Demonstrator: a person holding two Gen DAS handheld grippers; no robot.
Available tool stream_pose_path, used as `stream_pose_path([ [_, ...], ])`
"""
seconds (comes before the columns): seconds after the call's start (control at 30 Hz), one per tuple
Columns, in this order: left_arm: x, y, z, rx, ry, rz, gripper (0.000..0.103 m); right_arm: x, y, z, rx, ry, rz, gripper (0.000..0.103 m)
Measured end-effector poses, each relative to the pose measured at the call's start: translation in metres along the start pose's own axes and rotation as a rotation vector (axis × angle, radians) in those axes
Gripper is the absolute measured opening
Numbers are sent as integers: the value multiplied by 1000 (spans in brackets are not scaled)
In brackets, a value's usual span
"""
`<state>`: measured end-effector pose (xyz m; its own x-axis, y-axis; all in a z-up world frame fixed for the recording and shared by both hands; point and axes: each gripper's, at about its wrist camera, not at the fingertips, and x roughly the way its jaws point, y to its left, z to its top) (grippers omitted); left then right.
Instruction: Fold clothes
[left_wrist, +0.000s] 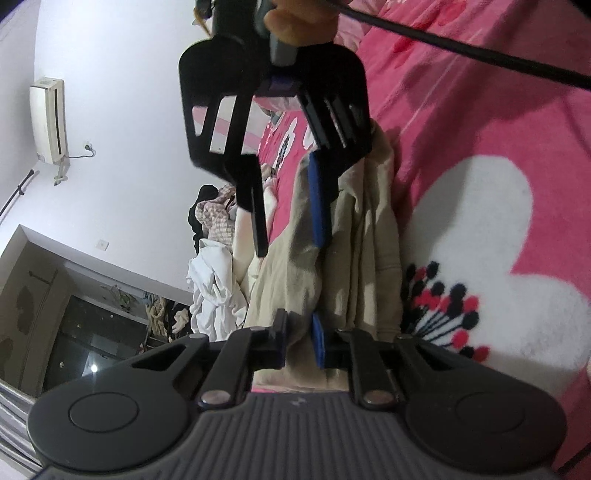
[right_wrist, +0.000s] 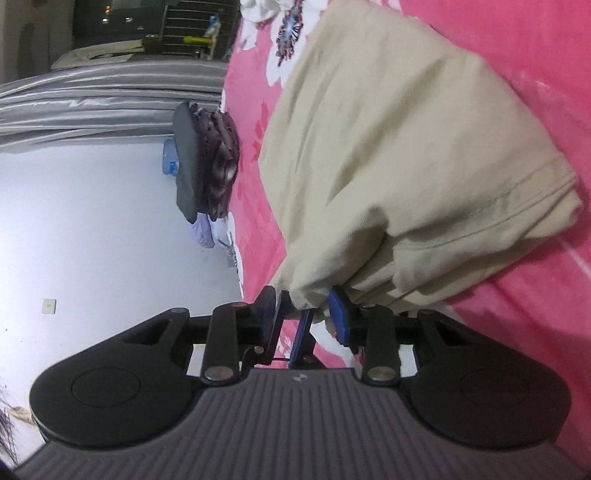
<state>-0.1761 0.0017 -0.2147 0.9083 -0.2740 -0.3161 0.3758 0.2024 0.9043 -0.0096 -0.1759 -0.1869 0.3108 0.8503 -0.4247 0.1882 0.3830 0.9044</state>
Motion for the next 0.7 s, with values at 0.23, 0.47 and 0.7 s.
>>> stream_pose_path([
  [0.23, -3, -2, -2, -8, -12, -4, 17, 12, -3, 8, 85, 14, -9, 33],
  [0.47, -4, 14, -2, -103, 0, -78, 26, 20, -5, 9, 98, -30, -23, 18],
  [0.7, -2, 84, -13, -540, 2, -325, 36, 12, -7, -2, -27, -104, 1, 9],
])
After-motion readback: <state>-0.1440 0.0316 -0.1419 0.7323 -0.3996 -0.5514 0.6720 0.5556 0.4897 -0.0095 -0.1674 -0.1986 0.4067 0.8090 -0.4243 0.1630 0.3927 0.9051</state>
